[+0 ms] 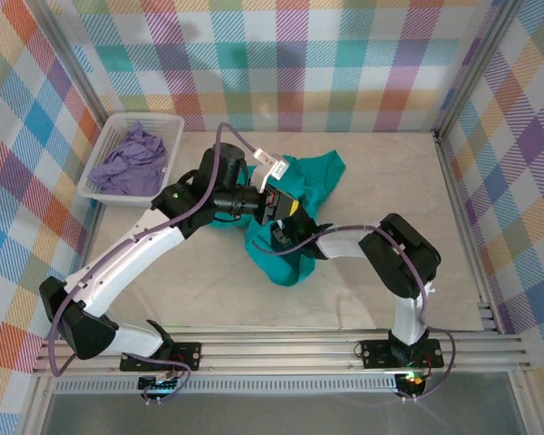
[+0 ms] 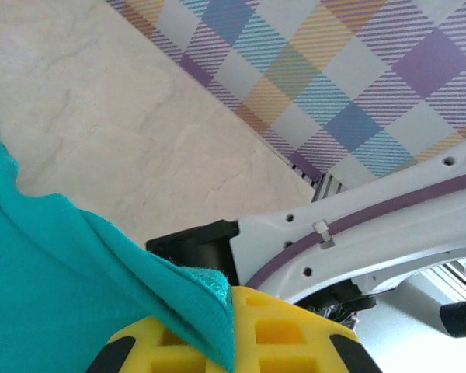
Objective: Fold the inside-out t-shirt
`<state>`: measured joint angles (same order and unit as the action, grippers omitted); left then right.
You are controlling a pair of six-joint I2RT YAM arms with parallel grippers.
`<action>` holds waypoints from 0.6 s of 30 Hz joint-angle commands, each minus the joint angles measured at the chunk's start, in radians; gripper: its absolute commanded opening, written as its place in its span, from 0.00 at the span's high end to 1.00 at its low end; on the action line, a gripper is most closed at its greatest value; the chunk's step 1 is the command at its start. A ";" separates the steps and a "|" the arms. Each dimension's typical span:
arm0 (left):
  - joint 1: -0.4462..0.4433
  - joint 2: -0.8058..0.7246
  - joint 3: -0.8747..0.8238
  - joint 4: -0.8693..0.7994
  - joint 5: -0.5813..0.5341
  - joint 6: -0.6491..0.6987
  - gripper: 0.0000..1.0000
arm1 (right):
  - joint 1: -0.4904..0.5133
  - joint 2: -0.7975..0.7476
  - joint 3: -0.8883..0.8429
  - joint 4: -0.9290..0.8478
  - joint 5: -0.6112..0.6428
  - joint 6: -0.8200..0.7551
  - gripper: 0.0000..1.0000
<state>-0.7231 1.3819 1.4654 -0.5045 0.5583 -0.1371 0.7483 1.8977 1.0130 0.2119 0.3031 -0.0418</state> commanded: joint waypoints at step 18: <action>0.003 -0.084 -0.028 -0.098 -0.059 0.054 1.00 | -0.062 -0.056 0.010 0.033 -0.017 -0.443 0.56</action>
<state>-0.7231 1.3426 1.4292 -0.5789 0.5198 -0.1062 0.7063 1.8561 1.0233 0.1886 0.2573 -0.3084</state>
